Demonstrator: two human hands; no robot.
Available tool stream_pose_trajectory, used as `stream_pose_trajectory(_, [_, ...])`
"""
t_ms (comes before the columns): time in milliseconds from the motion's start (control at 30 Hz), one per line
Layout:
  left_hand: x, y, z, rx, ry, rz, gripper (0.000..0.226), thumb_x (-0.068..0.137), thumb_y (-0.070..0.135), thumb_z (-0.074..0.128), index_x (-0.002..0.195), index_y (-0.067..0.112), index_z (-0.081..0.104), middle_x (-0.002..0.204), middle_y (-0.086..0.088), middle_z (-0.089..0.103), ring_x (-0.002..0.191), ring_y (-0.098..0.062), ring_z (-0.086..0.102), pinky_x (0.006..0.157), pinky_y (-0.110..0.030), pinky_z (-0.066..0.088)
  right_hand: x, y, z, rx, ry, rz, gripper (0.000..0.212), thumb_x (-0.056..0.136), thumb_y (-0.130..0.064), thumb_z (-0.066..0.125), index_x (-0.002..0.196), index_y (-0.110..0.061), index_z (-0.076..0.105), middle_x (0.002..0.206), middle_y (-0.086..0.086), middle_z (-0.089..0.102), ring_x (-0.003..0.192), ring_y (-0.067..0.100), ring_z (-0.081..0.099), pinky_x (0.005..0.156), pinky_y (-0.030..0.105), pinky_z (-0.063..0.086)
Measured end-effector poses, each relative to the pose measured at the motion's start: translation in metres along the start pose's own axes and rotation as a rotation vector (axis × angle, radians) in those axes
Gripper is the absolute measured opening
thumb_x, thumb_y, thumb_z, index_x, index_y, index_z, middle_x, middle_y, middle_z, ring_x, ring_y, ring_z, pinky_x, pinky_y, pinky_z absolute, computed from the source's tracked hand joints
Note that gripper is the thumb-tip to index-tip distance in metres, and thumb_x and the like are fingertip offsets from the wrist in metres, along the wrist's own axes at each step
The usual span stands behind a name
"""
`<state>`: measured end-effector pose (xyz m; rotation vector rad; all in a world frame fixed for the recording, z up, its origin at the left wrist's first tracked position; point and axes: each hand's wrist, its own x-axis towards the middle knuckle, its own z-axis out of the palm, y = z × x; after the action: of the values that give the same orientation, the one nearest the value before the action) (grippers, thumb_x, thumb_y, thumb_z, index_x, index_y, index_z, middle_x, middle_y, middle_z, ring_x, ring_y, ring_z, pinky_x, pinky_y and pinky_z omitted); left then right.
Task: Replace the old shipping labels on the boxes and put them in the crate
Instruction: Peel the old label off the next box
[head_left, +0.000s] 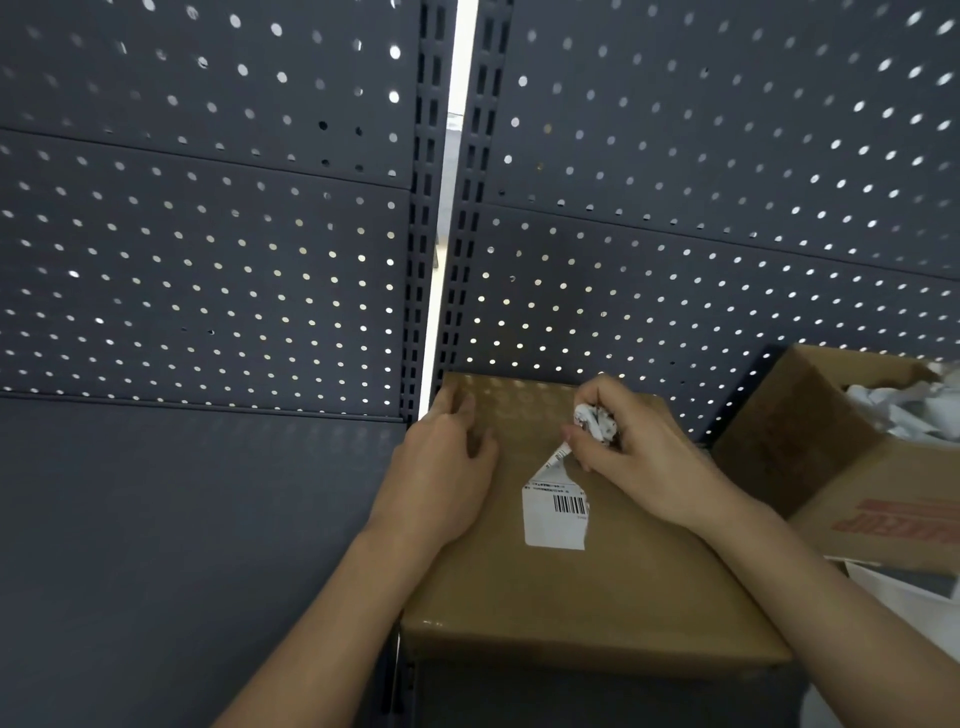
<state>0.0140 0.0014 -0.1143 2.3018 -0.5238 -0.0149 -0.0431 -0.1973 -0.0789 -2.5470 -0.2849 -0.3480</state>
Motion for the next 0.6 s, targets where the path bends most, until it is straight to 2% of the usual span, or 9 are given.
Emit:
stream_pose_trajectory(67, [0.0,0.0,0.0,-0.003,0.0,-0.003,0.053,0.099,0.032,0.043,0.149,0.017,0.036,0.16,0.014,0.012,0.132,-0.018,0.042,0.106,-0.035,0.038,-0.002,-0.002,0.002,-0.084,0.015,-0.022,0.013,0.096,-0.033,0.053,0.091,-0.028,0.042,0.065,-0.002,0.055,0.058,0.015,0.051,0.055,0.043,0.044])
stream_pose_trajectory(133, [-0.001,0.001,0.0,-0.007,-0.002,-0.012,0.053,0.099,0.032,0.043,0.149,0.017,0.035,0.161,0.013,0.01,0.136,-0.018,0.038,0.107,-0.034,0.035,-0.005,-0.004,0.004,-0.088,-0.015,0.0,0.019,0.097,-0.029,0.05,0.113,-0.031,0.04,0.072,-0.007,0.054,0.063,0.009,0.049,0.06,0.031,0.041])
stream_pose_trajectory(200, [-0.001,0.001,0.0,0.001,0.0,-0.01,0.053,0.099,0.033,0.043,0.149,0.017,0.035,0.161,0.012,0.011,0.136,-0.019,0.038,0.106,-0.034,0.034,-0.006,-0.008,0.002,-0.089,-0.066,0.034,0.067,0.096,-0.021,0.05,0.148,-0.038,0.011,0.091,-0.016,0.06,0.074,-0.002,0.05,0.073,0.019,0.041])
stream_pose_trajectory(233, [-0.001,0.001,-0.001,0.008,-0.001,-0.009,0.053,0.099,0.033,0.043,0.149,0.017,0.035,0.161,0.012,0.012,0.136,-0.02,0.038,0.105,-0.034,0.034,-0.007,-0.009,0.001,-0.143,-0.068,0.004,0.078,0.096,-0.018,0.049,0.153,-0.04,0.0,0.101,-0.02,0.061,0.079,-0.006,0.049,0.08,0.016,0.04])
stream_pose_trajectory(333, [-0.001,0.001,-0.001,0.019,-0.006,-0.007,0.051,0.099,0.031,0.043,0.147,0.015,0.039,0.16,0.01,0.017,0.132,-0.023,0.041,0.102,-0.034,0.037,-0.008,-0.01,0.0,-0.213,-0.049,-0.148,0.059,0.095,-0.005,0.043,0.15,-0.025,0.036,0.12,-0.02,0.056,0.101,-0.013,0.045,0.096,0.009,0.033])
stream_pose_trajectory(400, [0.0,0.002,-0.001,0.018,-0.006,-0.007,0.051,0.098,0.031,0.043,0.147,0.015,0.039,0.16,0.01,0.017,0.132,-0.023,0.042,0.103,-0.035,0.038,-0.011,-0.013,0.0,-0.156,-0.093,-0.101,0.043,0.099,-0.006,0.044,0.138,-0.023,0.053,0.116,-0.023,0.054,0.107,-0.01,0.046,0.096,0.008,0.033])
stream_pose_trajectory(467, [0.0,0.002,0.0,0.022,-0.003,-0.007,0.053,0.098,0.031,0.044,0.148,0.016,0.036,0.161,0.01,0.015,0.133,-0.022,0.041,0.105,-0.037,0.038,-0.014,-0.015,0.001,-0.099,-0.159,-0.04,0.034,0.1,-0.027,0.05,0.134,-0.028,0.056,0.116,-0.021,0.055,0.109,-0.005,0.049,0.094,0.012,0.037])
stream_pose_trajectory(533, [0.0,0.002,0.0,0.017,-0.003,-0.009,0.053,0.098,0.03,0.044,0.149,0.015,0.036,0.16,0.01,0.016,0.132,-0.021,0.042,0.104,-0.037,0.039,-0.017,-0.015,0.002,-0.106,-0.228,-0.007,0.042,0.093,-0.044,0.058,0.134,-0.032,0.054,0.123,-0.021,0.052,0.114,-0.007,0.046,0.096,0.01,0.034])
stream_pose_trajectory(600, [0.0,0.001,0.001,0.017,0.001,-0.005,0.053,0.097,0.03,0.044,0.148,0.015,0.037,0.159,0.01,0.02,0.127,-0.021,0.047,0.102,-0.039,0.041,-0.018,-0.013,0.005,-0.113,-0.243,-0.024,0.038,0.091,-0.042,0.061,0.128,-0.03,0.06,0.123,-0.02,0.051,0.114,-0.007,0.044,0.095,0.005,0.03])
